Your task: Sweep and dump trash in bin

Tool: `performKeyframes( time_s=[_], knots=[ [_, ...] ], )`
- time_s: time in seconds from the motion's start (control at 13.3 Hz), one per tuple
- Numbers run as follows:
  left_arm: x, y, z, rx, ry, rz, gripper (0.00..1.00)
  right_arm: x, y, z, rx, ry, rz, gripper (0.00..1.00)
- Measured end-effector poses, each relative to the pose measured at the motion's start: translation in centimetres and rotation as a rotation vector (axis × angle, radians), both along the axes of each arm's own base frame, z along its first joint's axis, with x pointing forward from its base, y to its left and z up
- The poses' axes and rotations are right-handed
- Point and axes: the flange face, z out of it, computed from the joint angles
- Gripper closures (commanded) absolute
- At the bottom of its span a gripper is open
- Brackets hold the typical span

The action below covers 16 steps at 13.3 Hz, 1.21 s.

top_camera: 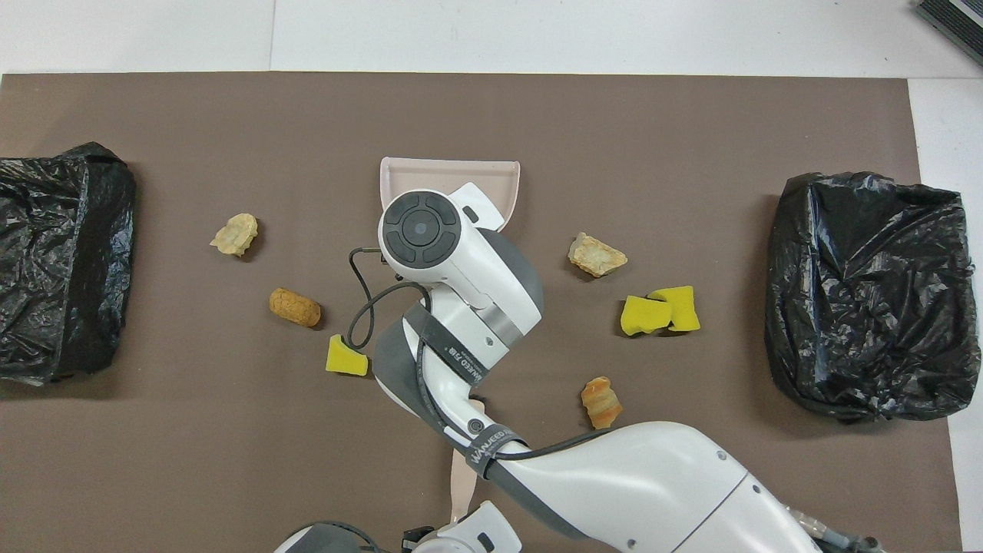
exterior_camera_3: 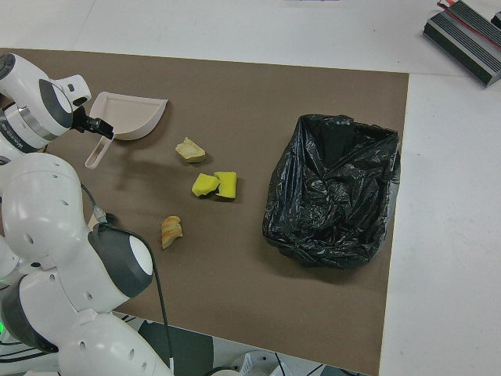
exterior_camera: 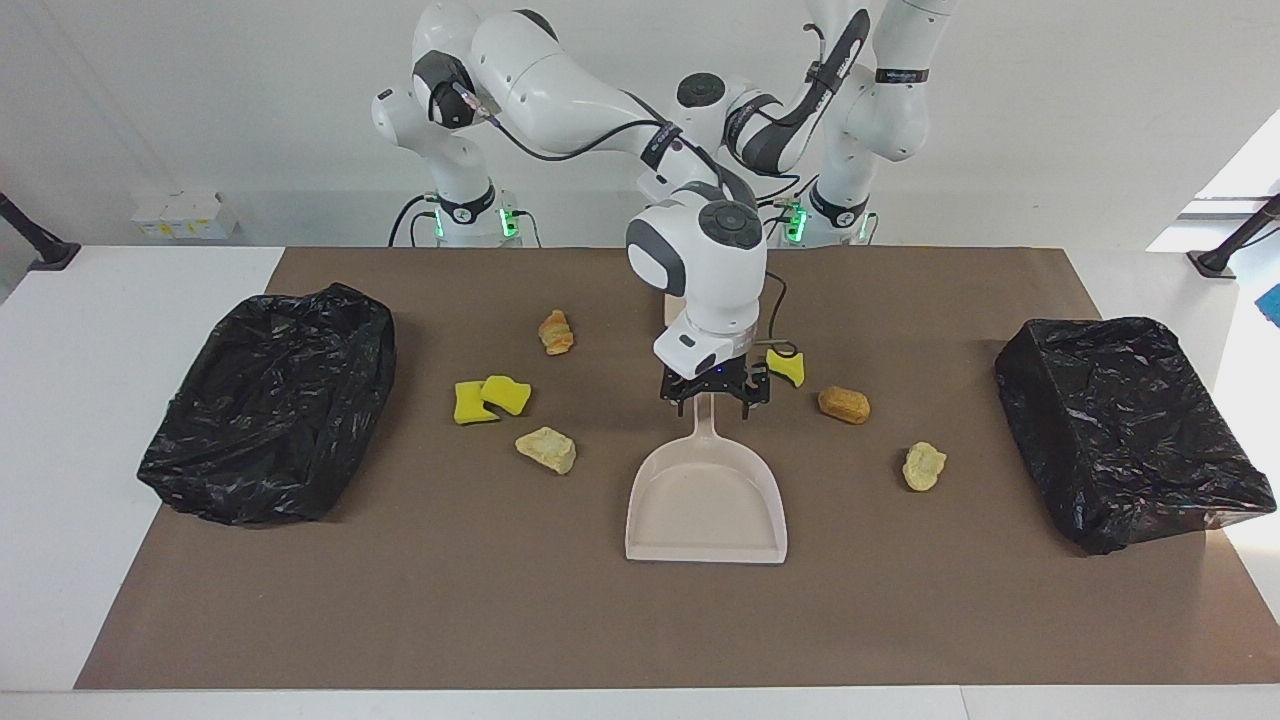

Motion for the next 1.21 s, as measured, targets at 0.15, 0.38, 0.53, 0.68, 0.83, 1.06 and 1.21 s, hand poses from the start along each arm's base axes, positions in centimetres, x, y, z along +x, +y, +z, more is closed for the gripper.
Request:
performKeyframes(
  time_s=[0.15, 0.38, 0.53, 0.68, 0.83, 1.06, 1.21],
  knots=[
    [0.2, 0.1, 0.8, 0.047, 0.035, 0.001, 1.00, -0.2, -0.2, -0.7, -0.007, 0.007, 0.001, 0.07],
    [1.0, 1.0, 3.1, 0.125, 0.062, -0.006, 1.00, -0.5, -0.4, -1.2, -0.009, 0.008, 0.003, 0.47],
    [2.2, 2.9, 5.0, 0.158, 0.050, 0.007, 1.00, -0.6, -0.5, -1.3, -0.011, 0.009, 0.003, 0.79],
    [3.2, 5.1, 6.9, 0.188, 0.041, 0.031, 1.00, -0.5, -0.6, -1.2, -0.010, 0.007, 0.000, 1.00],
    [4.0, 7.4, 8.2, 0.225, 0.043, 0.058, 1.00, -0.5, -0.7, -1.2, -0.010, 0.006, -0.008, 1.00],
    [6.3, 10.2, 8.8, 0.257, 0.028, 0.126, 1.00, 0.9, -2.6, 0.3, -0.003, -0.015, -0.033, 1.00],
    [9.0, 12.5, 8.8, 0.259, 0.011, 0.187, 1.00, 2.1, -4.7, 2.1, -0.003, -0.038, 0.011, 1.00]
  ],
)
